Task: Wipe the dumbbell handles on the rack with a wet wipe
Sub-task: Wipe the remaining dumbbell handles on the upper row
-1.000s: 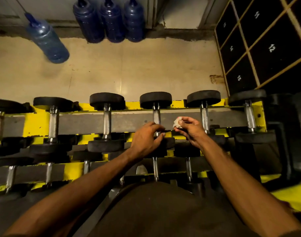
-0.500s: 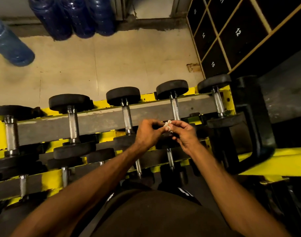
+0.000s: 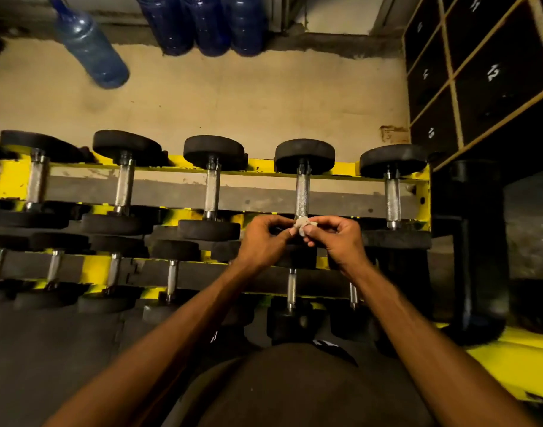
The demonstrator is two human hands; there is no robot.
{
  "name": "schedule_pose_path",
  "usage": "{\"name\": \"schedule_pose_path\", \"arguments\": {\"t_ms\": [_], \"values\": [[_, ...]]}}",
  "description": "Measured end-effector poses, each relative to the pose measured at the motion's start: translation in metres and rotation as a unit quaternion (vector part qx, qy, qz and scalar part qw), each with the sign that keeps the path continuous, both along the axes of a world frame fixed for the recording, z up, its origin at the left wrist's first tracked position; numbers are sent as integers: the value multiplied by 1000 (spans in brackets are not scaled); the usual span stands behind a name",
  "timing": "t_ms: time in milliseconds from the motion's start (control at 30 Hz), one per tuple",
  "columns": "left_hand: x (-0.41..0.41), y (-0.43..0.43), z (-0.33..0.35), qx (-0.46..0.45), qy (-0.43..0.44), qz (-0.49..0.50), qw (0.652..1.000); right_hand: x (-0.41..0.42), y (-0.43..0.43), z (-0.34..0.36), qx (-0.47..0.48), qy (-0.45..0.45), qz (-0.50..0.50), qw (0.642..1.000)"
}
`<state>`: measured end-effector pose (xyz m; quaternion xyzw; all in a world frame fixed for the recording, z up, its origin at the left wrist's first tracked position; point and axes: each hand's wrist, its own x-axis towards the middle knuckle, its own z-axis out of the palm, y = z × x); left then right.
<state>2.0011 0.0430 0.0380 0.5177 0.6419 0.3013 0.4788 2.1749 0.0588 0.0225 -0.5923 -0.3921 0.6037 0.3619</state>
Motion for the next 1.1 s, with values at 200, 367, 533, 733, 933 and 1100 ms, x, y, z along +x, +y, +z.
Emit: {"name": "schedule_pose_path", "arguments": {"t_ms": [200, 367, 533, 733, 933, 1100], "values": [[2, -9, -21, 37, 204, -22, 978, 9, 32, -9, 15, -134, 8, 991], [2, -6, -26, 53, 207, -49, 976, 8, 64, -11, 42, -279, 147, 948], [-5, -2, -31, 53, 192, -54, 979, 0, 81, -10, 45, -350, 329, 876], [-5, 0, -29, 44, 191, -57, 979, -46, 97, 7, 182, -512, 499, 675], [-3, 1, -28, 41, 206, -59, 976, -87, 112, 14, 167, -566, 647, 482], [1, -5, -28, 49, 209, -42, 976, -51, 105, 18, 195, -512, 590, 592]]}}
